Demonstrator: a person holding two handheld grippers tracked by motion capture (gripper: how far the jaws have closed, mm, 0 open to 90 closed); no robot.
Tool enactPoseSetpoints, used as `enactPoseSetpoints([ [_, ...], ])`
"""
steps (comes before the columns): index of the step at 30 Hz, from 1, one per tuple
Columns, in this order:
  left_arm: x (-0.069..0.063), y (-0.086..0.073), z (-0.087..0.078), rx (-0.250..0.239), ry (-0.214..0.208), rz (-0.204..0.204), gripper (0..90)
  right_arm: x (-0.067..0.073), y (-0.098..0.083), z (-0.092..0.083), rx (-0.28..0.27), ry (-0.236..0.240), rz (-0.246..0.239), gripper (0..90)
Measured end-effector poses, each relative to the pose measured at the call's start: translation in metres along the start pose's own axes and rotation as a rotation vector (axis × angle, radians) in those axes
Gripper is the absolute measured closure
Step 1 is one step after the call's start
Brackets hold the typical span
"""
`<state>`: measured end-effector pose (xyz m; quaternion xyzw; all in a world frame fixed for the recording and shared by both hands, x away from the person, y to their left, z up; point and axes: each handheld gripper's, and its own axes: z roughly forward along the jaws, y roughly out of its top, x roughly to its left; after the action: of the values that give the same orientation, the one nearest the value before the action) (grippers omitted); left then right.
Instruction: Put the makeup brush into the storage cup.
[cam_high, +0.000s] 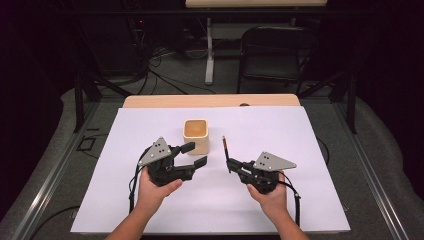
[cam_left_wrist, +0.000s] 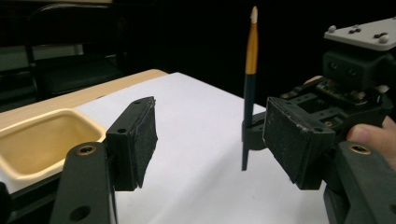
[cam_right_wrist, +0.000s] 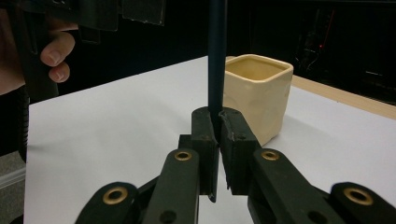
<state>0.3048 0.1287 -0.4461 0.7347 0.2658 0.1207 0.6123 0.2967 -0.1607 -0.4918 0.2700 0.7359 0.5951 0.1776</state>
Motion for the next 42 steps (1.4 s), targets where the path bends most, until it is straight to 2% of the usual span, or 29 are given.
enactPoseSetpoints([
  [10,-0.007,0.004,0.019,0.017,-0.017,0.008,35.0,0.0,0.0,0.0,-0.002,-0.001,-0.002,84.5],
  [18,-0.01,0.004,0.027,0.012,-0.019,0.017,36.9,0.0,0.0,0.0,-0.003,-0.002,0.001,84.5],
  [25,-0.013,0.004,0.032,0.01,-0.03,0.004,37.8,0.0,0.0,0.0,-0.006,-0.004,-0.003,84.5],
  [34,-0.017,0.003,0.041,-0.027,-0.051,-0.028,46.6,0.003,-0.001,0.001,-0.006,-0.001,-0.003,84.5],
  [38,-0.018,0.004,0.045,-0.033,-0.067,-0.051,52.4,0.004,-0.002,0.002,-0.002,0.0,-0.006,84.4],
  [42,-0.02,0.003,0.049,-0.033,-0.067,-0.053,56.7,0.005,-0.002,0.003,-0.004,0.002,-0.007,84.5],
])
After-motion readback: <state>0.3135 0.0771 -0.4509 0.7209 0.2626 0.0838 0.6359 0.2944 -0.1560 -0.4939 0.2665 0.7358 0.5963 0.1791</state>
